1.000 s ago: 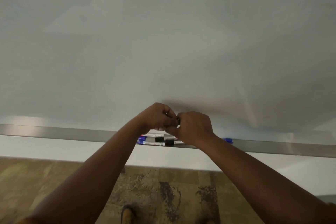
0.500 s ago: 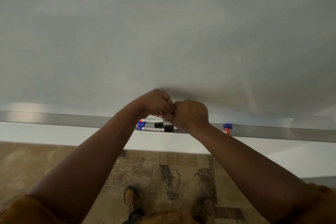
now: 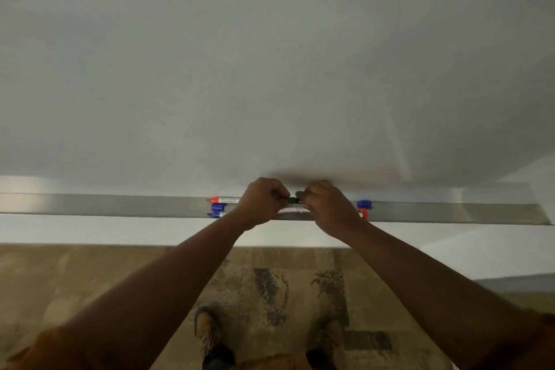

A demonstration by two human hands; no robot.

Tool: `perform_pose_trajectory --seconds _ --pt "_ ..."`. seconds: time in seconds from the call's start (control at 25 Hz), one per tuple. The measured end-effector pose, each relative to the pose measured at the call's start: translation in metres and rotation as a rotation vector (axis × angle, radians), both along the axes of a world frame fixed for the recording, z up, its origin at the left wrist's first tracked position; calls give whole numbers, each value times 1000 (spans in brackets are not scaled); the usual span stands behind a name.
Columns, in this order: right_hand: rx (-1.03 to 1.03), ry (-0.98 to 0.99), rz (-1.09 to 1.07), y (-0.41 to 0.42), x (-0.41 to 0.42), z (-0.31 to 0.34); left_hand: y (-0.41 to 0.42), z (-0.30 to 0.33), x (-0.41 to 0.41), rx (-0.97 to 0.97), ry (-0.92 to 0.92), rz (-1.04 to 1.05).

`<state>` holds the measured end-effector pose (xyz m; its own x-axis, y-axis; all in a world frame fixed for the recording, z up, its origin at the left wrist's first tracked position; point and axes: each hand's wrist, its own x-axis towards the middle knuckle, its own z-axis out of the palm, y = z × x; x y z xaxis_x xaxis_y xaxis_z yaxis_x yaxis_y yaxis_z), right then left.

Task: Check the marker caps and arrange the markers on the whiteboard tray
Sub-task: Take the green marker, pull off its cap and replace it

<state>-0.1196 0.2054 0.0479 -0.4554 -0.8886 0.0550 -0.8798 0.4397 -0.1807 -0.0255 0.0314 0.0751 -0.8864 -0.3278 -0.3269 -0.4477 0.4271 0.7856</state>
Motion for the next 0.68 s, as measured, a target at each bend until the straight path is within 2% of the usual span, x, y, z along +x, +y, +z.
perform_pose_trajectory --seconds 0.12,0.24,0.44,0.68 --pt "106 14 -169 19 -10 -6 19 -23 -8 -186 34 -62" --pt "121 18 -270 37 -17 -15 30 -37 -10 -358 -21 -151" --pt "214 21 -262 47 -25 -29 39 -55 -15 -490 -65 -302" --pt "275 71 -221 45 -25 -41 44 -68 -20 -548 -14 -349"
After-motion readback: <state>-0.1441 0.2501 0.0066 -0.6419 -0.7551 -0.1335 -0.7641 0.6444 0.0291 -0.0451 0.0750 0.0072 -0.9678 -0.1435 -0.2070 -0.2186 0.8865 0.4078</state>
